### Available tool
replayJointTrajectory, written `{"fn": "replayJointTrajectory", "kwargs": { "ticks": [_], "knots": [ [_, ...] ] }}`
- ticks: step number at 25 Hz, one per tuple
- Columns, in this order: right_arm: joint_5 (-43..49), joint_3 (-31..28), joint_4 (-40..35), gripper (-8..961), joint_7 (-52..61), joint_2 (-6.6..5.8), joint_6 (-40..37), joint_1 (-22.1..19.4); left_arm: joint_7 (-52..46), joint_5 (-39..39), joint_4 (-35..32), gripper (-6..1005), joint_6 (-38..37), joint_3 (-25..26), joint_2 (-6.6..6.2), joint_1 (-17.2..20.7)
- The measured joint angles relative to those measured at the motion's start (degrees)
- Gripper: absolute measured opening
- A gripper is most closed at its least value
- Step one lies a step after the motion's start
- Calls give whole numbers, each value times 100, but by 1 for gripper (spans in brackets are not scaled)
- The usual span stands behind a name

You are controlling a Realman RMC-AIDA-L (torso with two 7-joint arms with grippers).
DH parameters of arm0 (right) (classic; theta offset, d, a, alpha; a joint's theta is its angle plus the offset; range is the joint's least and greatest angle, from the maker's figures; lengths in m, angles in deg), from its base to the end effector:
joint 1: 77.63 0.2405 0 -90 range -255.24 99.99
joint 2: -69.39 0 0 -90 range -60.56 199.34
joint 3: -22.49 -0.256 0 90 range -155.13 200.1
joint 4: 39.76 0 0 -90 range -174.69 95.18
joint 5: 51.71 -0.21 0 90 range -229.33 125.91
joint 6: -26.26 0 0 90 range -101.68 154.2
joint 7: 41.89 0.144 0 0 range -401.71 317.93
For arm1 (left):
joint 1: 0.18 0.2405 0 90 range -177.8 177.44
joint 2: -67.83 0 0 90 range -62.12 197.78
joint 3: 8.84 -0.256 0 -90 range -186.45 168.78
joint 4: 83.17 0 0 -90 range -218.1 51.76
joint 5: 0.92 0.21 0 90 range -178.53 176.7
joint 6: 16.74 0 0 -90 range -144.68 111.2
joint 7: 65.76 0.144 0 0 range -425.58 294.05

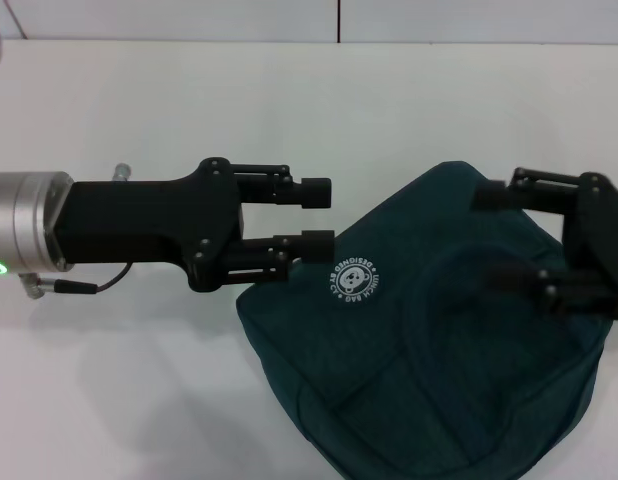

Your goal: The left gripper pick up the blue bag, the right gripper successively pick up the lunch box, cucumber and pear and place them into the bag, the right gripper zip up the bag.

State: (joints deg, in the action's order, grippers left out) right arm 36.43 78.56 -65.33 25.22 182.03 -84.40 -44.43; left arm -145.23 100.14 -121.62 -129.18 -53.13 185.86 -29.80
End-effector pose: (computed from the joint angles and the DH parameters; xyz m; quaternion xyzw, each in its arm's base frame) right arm 0.2101 0.2993 0.0217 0.9071 -0.0597 -0.4158 0.0249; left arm -0.2143 0.2908 0.0234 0.9161 0.1218 0.3811 0.0266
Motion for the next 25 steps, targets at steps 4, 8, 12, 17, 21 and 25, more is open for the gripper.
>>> {"fn": "replayJointTrajectory", "kwargs": {
  "ticks": [4,8,12,17,21,25],
  "knots": [
    [4,256,-21,732,90,54,28,177,44,-4,5,543,16,42,1,82],
    [31,429,-21,732,151,103,150,332,167,-4,10,543,21,46,-1,172],
    [122,527,-26,732,212,172,264,409,260,-18,14,543,23,56,3,272],
    [230,595,-27,732,217,258,473,497,352,-31,14,543,28,179,0,405],
    [226,622,-27,732,219,267,520,533,392,-33,14,543,27,221,-6,438],
    [216,624,-27,732,221,267,525,536,397,-33,13,543,27,222,-17,425]
  ]
}}
